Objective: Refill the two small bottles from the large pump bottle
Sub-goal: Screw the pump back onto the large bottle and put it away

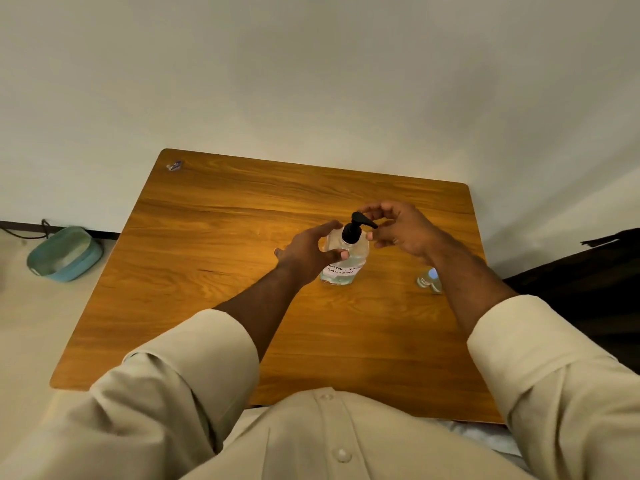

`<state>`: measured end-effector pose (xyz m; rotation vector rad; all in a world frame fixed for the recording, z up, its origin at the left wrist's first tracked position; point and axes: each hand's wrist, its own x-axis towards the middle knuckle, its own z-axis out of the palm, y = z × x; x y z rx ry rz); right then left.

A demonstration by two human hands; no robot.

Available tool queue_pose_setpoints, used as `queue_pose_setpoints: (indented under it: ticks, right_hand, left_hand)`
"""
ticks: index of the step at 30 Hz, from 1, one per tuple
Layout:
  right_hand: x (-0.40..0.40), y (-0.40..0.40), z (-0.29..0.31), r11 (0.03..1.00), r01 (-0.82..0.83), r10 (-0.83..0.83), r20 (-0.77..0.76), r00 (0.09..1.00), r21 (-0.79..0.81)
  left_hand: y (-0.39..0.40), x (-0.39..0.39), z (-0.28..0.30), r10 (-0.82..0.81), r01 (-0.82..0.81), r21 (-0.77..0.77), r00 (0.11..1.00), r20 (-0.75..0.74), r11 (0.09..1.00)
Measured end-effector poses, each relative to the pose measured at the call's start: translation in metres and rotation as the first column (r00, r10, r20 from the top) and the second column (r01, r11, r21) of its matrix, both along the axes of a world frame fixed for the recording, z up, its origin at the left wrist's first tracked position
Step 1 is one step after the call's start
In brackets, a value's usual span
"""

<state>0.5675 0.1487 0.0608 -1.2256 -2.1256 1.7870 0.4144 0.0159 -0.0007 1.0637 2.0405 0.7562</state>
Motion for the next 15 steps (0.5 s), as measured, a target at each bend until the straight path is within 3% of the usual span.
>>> queue_pose_setpoints:
  ticks: [3,6,8,10,12,15]
  right_hand:
    - [-0.007,-0.005,-0.007,0.996,-0.093,0.093,0.026,0.995,-0.011]
    - [-0.012,-0.014,-0.017,0.97,-0.082,0.061,0.097,0.993,0.227]
    - [-0.009,-0.012,-0.019,0.924,-0.168,0.108,0.189,0.976,0.344]
    - [-0.003,-0.002,-0.013,0.931,-0.224,0.149,0.26,0.954,0.289]
    - [0.001,0.009,-0.004,0.954,-0.219,0.173,0.223,0.959,0.204]
    - [-0.007,0.01,0.008,0.918,-0.34,0.307,0.176,0.935,0.204]
  left_hand:
    - [0.001,0.0,0.003,-0.006,0.006,-0.006,1.0,-0.007,1.0]
    - [0.003,0.0,0.006,-0.014,0.014,-0.012,1.0,-0.012,1.0]
    - [0.002,0.002,0.006,-0.01,0.01,-0.009,1.0,-0.019,1.0]
    - [0.001,0.002,0.005,-0.003,0.003,0.001,1.0,-0.012,1.0]
    - [0.001,0.002,0.006,-0.001,0.001,-0.003,1.0,-0.004,1.0]
    - [0.001,0.002,0.006,0.004,-0.004,-0.016,1.0,0.005,1.0]
